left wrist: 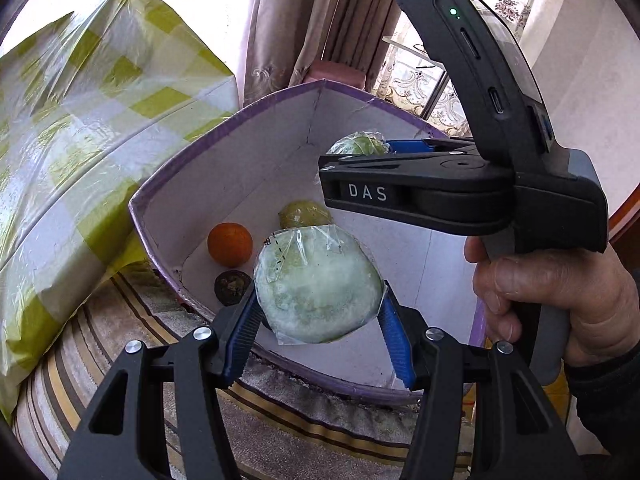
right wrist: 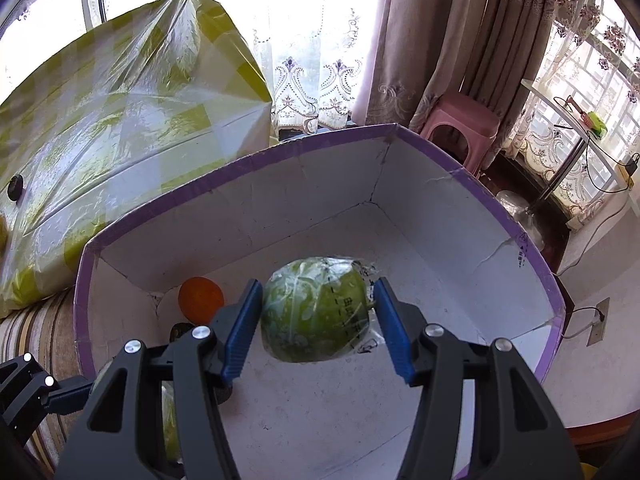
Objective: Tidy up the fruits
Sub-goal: 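Carry both cabbages into the purple-rimmed box and open both tools, then move both open tools back over the fruit table, then grasp a tangerine with the left tool while the right tool grasps the wrapped half fruit, then carry both fruits over the purple-rimmed box and open both tools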
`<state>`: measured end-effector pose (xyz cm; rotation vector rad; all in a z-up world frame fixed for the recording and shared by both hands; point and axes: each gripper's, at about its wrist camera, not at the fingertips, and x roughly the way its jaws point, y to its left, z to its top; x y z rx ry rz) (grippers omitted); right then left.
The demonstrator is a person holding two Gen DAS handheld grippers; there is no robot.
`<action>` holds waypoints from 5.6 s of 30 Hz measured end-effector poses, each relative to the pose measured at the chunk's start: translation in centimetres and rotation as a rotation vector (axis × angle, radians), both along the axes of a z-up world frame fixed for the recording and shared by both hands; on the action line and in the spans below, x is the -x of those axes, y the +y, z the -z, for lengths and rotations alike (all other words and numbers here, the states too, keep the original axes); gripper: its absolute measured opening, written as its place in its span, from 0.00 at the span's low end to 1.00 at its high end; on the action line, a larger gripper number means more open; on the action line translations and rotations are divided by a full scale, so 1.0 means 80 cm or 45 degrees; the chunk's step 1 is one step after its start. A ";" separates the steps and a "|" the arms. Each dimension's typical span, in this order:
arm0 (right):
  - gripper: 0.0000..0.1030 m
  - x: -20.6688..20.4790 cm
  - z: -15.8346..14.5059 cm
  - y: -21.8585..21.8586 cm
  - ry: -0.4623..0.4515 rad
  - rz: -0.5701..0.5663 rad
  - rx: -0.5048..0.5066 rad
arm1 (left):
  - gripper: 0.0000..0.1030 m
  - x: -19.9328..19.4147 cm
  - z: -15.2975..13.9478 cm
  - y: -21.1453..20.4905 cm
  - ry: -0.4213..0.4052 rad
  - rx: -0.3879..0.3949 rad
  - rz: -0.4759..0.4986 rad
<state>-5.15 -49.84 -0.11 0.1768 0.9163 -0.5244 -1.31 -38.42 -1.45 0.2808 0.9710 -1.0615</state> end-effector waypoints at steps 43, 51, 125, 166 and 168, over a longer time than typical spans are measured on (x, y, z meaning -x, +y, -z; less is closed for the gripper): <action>0.86 -0.117 -0.050 0.303 -0.253 -0.556 -0.199 | 0.69 -0.044 -0.078 0.416 -0.235 0.153 -1.071; 0.86 -0.127 -0.040 0.356 -0.210 -0.660 -0.118 | 0.69 -0.044 -0.075 0.482 -0.253 0.126 -1.260; 0.62 -0.237 -0.016 0.435 -0.169 -0.801 -0.065 | 0.37 -0.166 -0.026 0.473 -0.074 0.032 -1.306; 0.62 -0.052 -0.049 0.158 -0.178 -0.297 -0.050 | 0.37 -0.067 -0.051 0.184 -0.061 0.129 -0.618; 0.62 -0.037 -0.045 0.129 -0.162 -0.228 -0.028 | 0.37 -0.059 -0.047 0.154 -0.060 0.119 -0.542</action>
